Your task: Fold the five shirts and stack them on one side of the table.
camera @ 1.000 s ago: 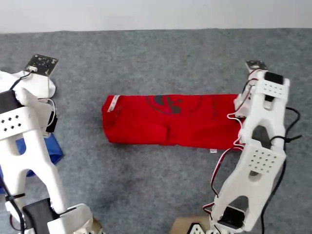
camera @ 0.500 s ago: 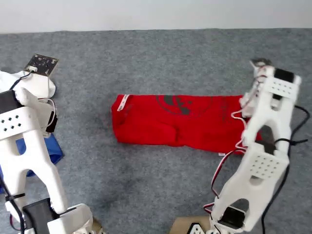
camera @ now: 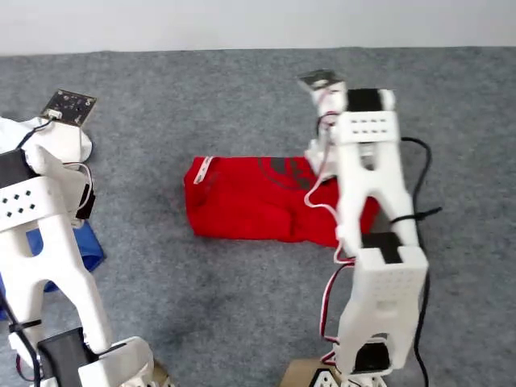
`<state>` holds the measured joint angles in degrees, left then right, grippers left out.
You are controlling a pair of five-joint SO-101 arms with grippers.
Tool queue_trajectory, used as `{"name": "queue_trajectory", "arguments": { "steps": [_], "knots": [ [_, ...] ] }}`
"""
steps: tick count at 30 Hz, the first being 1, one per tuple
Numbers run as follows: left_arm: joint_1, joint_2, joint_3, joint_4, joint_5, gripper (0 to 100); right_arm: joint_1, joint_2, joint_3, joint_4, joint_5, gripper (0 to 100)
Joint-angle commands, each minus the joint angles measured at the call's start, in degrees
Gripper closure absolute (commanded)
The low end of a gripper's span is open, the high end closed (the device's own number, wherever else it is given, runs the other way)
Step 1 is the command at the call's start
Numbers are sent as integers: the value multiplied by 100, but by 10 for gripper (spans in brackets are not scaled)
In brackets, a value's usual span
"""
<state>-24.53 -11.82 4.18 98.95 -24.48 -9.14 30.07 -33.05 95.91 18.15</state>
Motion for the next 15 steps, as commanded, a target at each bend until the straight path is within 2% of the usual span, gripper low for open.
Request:
{"name": "queue_trajectory", "arguments": {
  "steps": [1,15],
  "knots": [
    [44,-220,-13,141,53,994,-497,-374,-246,-13,-79,988],
    [44,-193,66,97,44,995,-1736,-321,-246,-655,-9,988]
  ]
}}
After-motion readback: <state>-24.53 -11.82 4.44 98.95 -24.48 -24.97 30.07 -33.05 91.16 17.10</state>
